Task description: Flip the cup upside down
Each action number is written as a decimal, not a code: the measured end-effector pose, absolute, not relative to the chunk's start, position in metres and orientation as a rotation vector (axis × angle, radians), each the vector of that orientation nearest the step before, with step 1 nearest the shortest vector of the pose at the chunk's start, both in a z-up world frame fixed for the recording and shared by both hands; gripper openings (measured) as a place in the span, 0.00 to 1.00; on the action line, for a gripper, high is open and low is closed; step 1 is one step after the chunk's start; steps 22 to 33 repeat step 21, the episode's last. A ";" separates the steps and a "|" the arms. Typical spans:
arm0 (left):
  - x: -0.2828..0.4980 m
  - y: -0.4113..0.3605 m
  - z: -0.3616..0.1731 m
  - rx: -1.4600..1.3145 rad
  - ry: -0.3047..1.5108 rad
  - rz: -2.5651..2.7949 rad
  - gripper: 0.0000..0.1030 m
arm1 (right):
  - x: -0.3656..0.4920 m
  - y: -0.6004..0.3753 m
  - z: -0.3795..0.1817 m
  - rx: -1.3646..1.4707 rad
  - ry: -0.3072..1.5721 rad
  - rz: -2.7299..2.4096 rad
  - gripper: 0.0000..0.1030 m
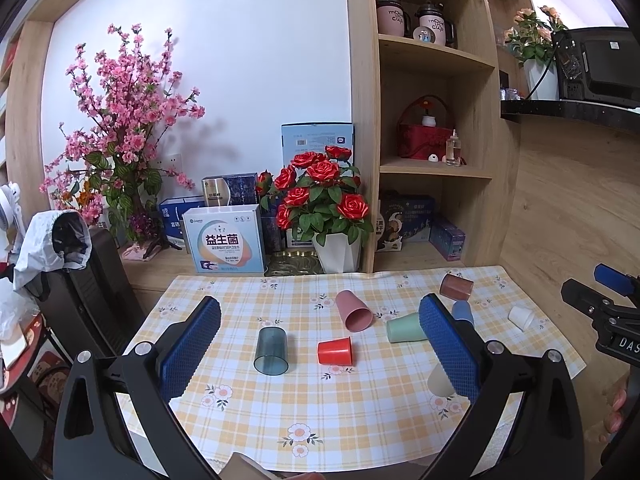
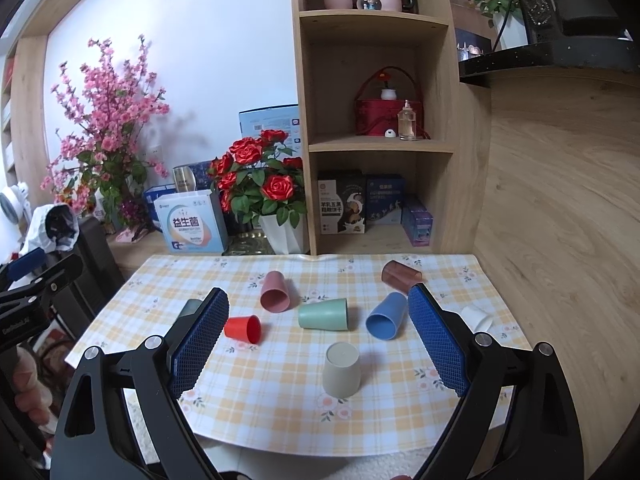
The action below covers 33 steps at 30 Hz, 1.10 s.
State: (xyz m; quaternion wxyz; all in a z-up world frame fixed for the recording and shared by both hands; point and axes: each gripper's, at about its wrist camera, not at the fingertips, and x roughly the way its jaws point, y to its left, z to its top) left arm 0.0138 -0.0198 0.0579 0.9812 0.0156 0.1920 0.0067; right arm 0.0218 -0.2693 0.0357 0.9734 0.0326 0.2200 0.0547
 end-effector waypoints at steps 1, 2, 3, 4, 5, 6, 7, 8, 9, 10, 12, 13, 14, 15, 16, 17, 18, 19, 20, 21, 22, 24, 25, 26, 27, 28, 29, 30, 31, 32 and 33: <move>0.014 -0.020 0.058 0.032 0.387 0.013 0.94 | 0.022 -0.270 0.036 0.066 0.442 0.109 0.86; 0.014 -0.020 0.058 0.032 0.387 0.013 0.94 | 0.021 -0.270 0.037 0.066 0.440 0.109 0.86; 0.014 -0.020 0.058 0.031 0.387 0.013 0.94 | 0.021 -0.270 0.037 0.066 0.438 0.108 0.86; 0.014 -0.020 0.058 0.032 0.387 0.013 0.94 | 0.021 -0.270 0.038 0.065 0.436 0.106 0.86; 0.014 -0.020 0.058 0.031 0.389 0.013 0.94 | 0.021 -0.270 0.038 0.065 0.436 0.106 0.86; 0.014 -0.020 0.058 0.029 0.390 0.010 0.94 | 0.020 -0.270 0.038 0.065 0.434 0.105 0.86; 0.014 -0.020 0.057 0.028 0.391 0.009 0.94 | 0.020 -0.270 0.039 0.065 0.435 0.105 0.86; 0.014 -0.020 0.057 0.026 0.391 0.007 0.94 | 0.021 -0.270 0.039 0.065 0.435 0.105 0.86; 0.013 -0.020 0.057 0.026 0.390 0.008 0.94 | 0.020 -0.270 0.039 0.065 0.434 0.105 0.86; 0.012 -0.020 0.058 0.026 0.383 0.015 0.94 | 0.021 -0.270 0.039 0.064 0.435 0.105 0.86; 0.011 -0.019 0.058 0.027 0.377 0.017 0.94 | 0.020 -0.270 0.039 0.064 0.437 0.105 0.86; 0.011 -0.019 0.058 0.026 0.379 0.015 0.94 | 0.021 -0.270 0.039 0.064 0.438 0.105 0.86; 0.012 -0.019 0.058 0.023 0.383 0.013 0.94 | 0.021 -0.270 0.039 0.064 0.438 0.105 0.86; 0.012 -0.019 0.058 0.021 0.386 0.011 0.94 | 0.021 -0.270 0.039 0.064 0.438 0.105 0.86; 0.012 -0.019 0.058 0.018 0.388 0.014 0.94 | 0.021 -0.270 0.039 0.065 0.438 0.106 0.86; 0.013 -0.019 0.058 0.015 0.389 0.018 0.94 | 0.021 -0.270 0.039 0.064 0.439 0.106 0.86; 0.013 -0.018 0.058 0.009 0.391 0.024 0.94 | 0.021 -0.270 0.039 0.064 0.439 0.105 0.86; 0.013 -0.017 0.059 0.003 0.391 0.029 0.94 | 0.021 -0.270 0.039 0.065 0.440 0.106 0.86; 0.013 -0.015 0.059 -0.005 0.387 0.031 0.94 | 0.021 -0.270 0.039 0.065 0.439 0.107 0.86; 0.012 -0.015 0.060 -0.007 0.383 0.023 0.94 | 0.021 -0.270 0.040 0.065 0.439 0.106 0.86; 0.012 -0.015 0.060 -0.007 0.383 0.023 0.94 | 0.021 -0.270 0.040 0.065 0.439 0.106 0.86; 0.012 -0.015 0.060 -0.007 0.383 0.023 0.94 | 0.021 -0.270 0.040 0.065 0.439 0.106 0.86; 0.012 -0.015 0.060 -0.007 0.383 0.023 0.94 | 0.021 -0.270 0.040 0.065 0.439 0.106 0.86; 0.012 -0.015 0.060 -0.007 0.383 0.023 0.94 | 0.021 -0.270 0.040 0.065 0.439 0.106 0.86; 0.012 -0.015 0.060 -0.007 0.383 0.023 0.94 | 0.021 -0.270 0.040 0.065 0.439 0.106 0.86; 0.012 -0.015 0.060 -0.007 0.383 0.023 0.94 | 0.021 -0.270 0.040 0.065 0.439 0.106 0.86; 0.012 -0.015 0.060 -0.007 0.383 0.023 0.94 | 0.021 -0.270 0.040 0.065 0.439 0.106 0.86; 0.012 -0.015 0.060 -0.007 0.383 0.023 0.94 | 0.021 -0.270 0.040 0.065 0.439 0.106 0.86; 0.012 -0.015 0.060 -0.007 0.383 0.023 0.94 | 0.021 -0.270 0.040 0.065 0.439 0.106 0.86; 0.012 -0.015 0.060 -0.007 0.383 0.023 0.94 | 0.021 -0.270 0.040 0.065 0.439 0.106 0.86; 0.012 -0.015 0.060 -0.007 0.383 0.023 0.94 | 0.021 -0.270 0.040 0.065 0.439 0.106 0.86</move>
